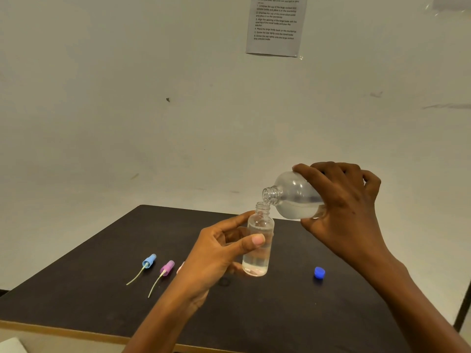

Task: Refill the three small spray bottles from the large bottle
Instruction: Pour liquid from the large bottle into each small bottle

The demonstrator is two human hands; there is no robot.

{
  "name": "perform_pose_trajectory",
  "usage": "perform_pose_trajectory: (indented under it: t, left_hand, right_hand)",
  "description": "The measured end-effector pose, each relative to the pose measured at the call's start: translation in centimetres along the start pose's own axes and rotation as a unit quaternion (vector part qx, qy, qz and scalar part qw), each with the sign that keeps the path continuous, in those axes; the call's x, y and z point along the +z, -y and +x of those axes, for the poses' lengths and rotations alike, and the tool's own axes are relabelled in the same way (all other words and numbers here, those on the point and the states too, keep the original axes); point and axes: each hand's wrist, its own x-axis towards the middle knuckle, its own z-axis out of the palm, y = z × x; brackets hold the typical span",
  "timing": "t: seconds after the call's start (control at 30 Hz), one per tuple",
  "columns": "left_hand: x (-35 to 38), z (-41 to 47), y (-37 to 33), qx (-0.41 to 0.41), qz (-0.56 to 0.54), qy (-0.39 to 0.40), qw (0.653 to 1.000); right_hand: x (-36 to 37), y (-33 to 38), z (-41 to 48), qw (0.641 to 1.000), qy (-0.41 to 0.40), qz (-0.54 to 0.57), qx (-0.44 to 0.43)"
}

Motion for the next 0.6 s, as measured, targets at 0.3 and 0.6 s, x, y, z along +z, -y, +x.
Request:
perform_pose_trajectory:
  t: [0.3, 0.6]
  left_hand:
    - [-0.11, 0.19, 0.07, 0.002, 0.009, 0.003, 1.000]
    - [-0.16, 0.24, 0.12, 0.003, 0.004, 0.005, 1.000]
  right_hand:
    - [0.03, -0.03, 0.02, 1.000, 0.000, 0.003, 0.003]
    - [-0.03, -0.05, 0.07, 1.000, 0.000, 0.004, 0.001]
